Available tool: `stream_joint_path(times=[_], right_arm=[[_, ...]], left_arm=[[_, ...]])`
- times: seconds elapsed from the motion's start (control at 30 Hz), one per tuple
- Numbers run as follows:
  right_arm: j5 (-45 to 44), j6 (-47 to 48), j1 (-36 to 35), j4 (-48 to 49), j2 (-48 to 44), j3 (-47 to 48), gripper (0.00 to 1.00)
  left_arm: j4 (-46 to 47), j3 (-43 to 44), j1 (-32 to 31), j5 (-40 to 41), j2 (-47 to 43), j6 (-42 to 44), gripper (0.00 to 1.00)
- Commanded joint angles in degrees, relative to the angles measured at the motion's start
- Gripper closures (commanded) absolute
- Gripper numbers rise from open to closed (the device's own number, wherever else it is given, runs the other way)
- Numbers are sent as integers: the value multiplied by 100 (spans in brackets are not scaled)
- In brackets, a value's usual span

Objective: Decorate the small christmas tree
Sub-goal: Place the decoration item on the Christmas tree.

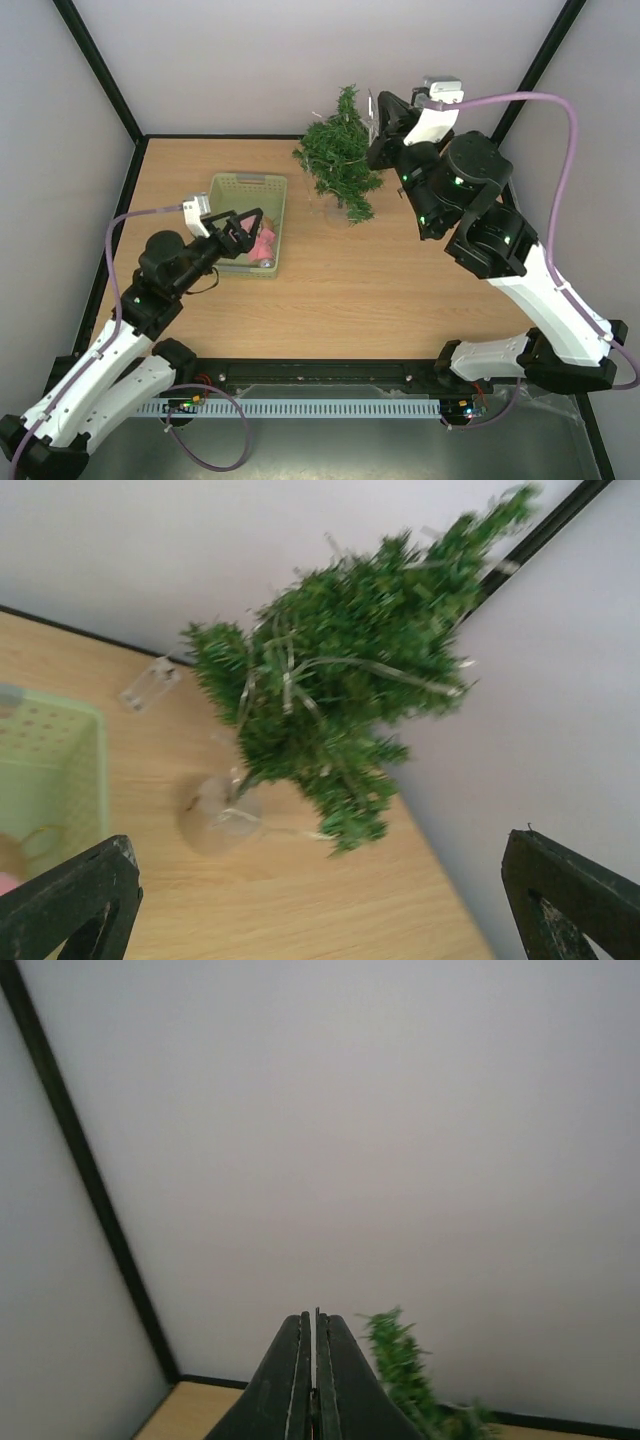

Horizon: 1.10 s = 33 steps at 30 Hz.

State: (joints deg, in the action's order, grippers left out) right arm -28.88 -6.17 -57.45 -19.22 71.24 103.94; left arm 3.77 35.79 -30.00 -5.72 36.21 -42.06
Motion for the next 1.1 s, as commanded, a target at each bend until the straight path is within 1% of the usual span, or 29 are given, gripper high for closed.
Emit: stream_joint_path(times=[0.0, 0.13, 0.27, 0.33, 0.4, 0.53, 0.6, 0.63, 0.7, 0.77, 0.83, 0.9, 0.97, 1.0, 1.07], right_arm=[[-286, 870, 256, -107, 279, 166, 98], [186, 974, 573, 257, 467, 146, 98], [935, 762, 638, 566, 401, -44, 98], [1277, 743, 639, 943, 249, -378, 98], [1419, 866, 639, 1389, 113, -731, 98], [1594, 1235, 644, 2772, -286, -1683, 98], [1656, 1394, 658, 3326, -396, -1975, 98], [1665, 1396, 698, 3546, -401, -2009, 98], [1788, 1304, 939, 3683, -280, -1904, 98], [2044, 1124, 1171, 3800, -193, -1835, 98], [2313, 945, 1259, 3615, -104, -1642, 98], [2697, 676, 1255, 3449, -95, -1597, 98], [3055, 318, 1256, 3302, -142, -1691, 98], [3194, 116, 1260, 3253, -190, -1790, 98], [3433, -281, 1259, 3257, -319, -2067, 98]], left_arm=[[-1303, 461, -32, 243, 268, 1498, 0], [-1549, 475, -30, 362, 301, 1813, 0], [-1185, 510, -30, -221, 221, 1697, 0], [-871, 539, -28, -533, 197, 1543, 0], [-654, 619, -29, -694, 221, 1388, 0], [-281, 788, -28, -1026, 365, 1076, 0], [-213, 846, -28, -1079, 438, 1056, 0], [-213, 856, -30, -1070, 460, 1089, 0], [-269, 837, -28, -1091, 490, 1198, 0], [-210, 796, -32, -1292, 480, 1293, 0], [232, 749, -32, -1748, 472, 1322, 0], [1044, 722, -27, -2187, 521, 1070, 0], [2082, 773, -24, -2616, 736, 518, 1], [2624, 845, -30, -2844, 931, 167, 4], [3238, 1124, -32, -3171, 1381, -440, 7]])
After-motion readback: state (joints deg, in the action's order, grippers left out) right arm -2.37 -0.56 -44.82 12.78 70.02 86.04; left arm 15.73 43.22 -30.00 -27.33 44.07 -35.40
